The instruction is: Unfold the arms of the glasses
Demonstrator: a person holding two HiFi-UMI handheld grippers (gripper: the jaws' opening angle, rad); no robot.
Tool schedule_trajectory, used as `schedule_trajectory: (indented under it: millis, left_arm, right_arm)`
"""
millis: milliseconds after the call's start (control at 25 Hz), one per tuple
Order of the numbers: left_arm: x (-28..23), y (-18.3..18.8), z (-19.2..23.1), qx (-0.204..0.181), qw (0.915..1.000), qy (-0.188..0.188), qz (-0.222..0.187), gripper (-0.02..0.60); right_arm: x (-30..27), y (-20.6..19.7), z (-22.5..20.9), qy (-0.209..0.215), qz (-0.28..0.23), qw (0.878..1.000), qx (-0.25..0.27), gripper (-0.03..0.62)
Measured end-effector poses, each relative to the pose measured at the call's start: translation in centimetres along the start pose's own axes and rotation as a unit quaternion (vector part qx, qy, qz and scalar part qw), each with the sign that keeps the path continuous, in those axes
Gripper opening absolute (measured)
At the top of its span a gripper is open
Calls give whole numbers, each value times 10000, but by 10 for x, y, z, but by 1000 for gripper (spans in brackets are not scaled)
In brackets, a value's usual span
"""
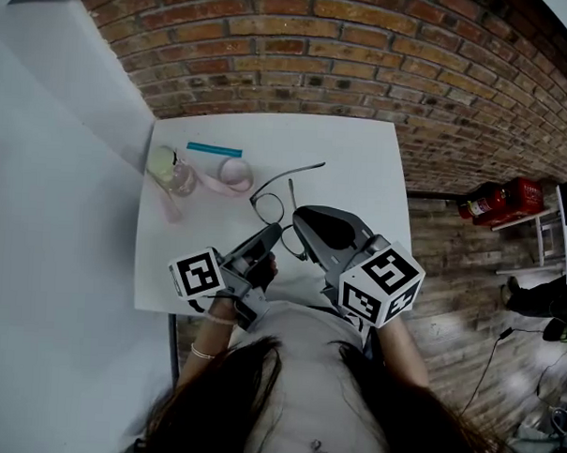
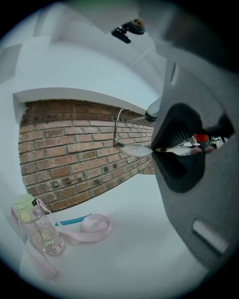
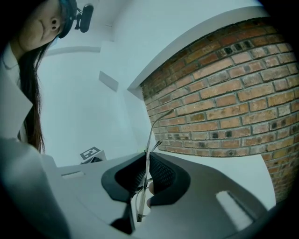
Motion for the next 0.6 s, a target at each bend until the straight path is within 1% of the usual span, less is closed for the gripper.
schedule_trajectory:
  millis: [160,600]
  left_arm:
    - [1,1,2,6,10000,15,-33,23]
    - [4,4,6,170,9997,-68,-159,23]
  right_arm:
    - [2,0,-1,-5,-42,10000,4,29]
    - [6,2,-3,-3,-160,9999,28,29]
Point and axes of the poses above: the fingertips, and each gripper's own axes: x backward along the fingers, z to its left, y out of its top, the point moved 2 cm from there along x, backward along the fingers, and after that the axes turned 6 degrees about z, right-handed, at the moved point
